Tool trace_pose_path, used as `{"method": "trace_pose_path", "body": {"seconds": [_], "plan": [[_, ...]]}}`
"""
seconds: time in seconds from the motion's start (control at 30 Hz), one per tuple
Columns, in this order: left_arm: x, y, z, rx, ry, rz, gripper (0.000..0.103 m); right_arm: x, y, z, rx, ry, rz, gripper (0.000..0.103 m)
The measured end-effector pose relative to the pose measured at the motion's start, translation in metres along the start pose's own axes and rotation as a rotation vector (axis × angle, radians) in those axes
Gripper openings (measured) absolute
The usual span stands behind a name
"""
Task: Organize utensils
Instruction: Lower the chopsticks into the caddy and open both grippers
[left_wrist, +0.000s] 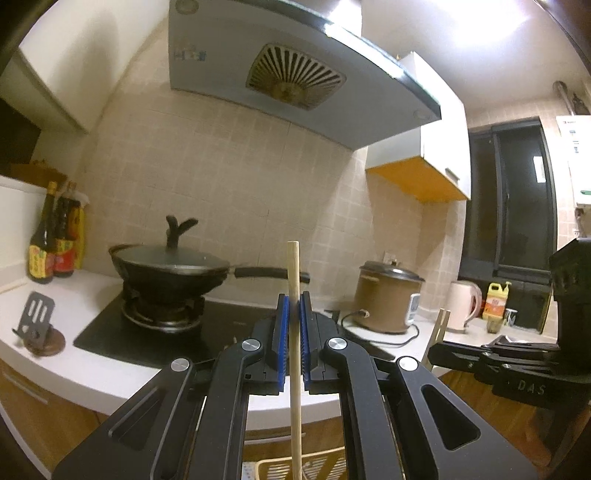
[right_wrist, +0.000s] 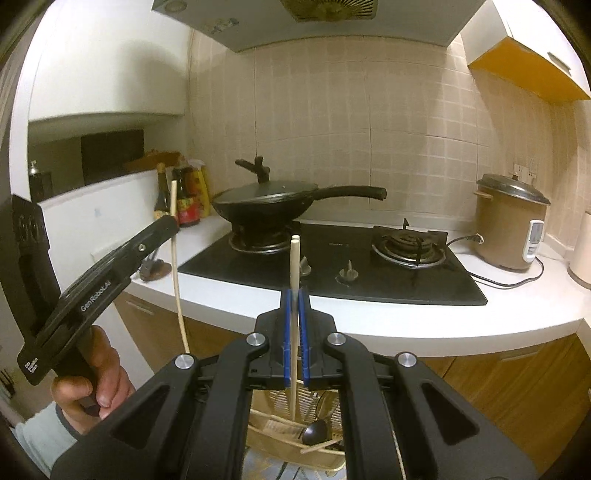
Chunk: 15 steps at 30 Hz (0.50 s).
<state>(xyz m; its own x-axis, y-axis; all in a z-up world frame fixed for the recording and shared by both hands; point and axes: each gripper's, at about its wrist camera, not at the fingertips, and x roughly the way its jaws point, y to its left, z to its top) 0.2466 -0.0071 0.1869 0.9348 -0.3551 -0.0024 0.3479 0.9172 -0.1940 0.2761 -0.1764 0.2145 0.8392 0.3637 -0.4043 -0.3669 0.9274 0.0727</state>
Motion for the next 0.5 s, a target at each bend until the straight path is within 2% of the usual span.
{"method": "trace_pose_path", "body": {"seconds": [0.23, 0.5], "plan": [[0.019, 0.018, -0.029, -0.031, 0.047, -0.003, 0.004, 0.029, 0.010, -0.023, -0.056, 0.039, -0.026, 0.003], [0.018, 0.026, -0.044, -0.031, 0.110, -0.038, 0.005, 0.033, 0.025, -0.042, -0.104, 0.101, -0.015, 0.004]]}}
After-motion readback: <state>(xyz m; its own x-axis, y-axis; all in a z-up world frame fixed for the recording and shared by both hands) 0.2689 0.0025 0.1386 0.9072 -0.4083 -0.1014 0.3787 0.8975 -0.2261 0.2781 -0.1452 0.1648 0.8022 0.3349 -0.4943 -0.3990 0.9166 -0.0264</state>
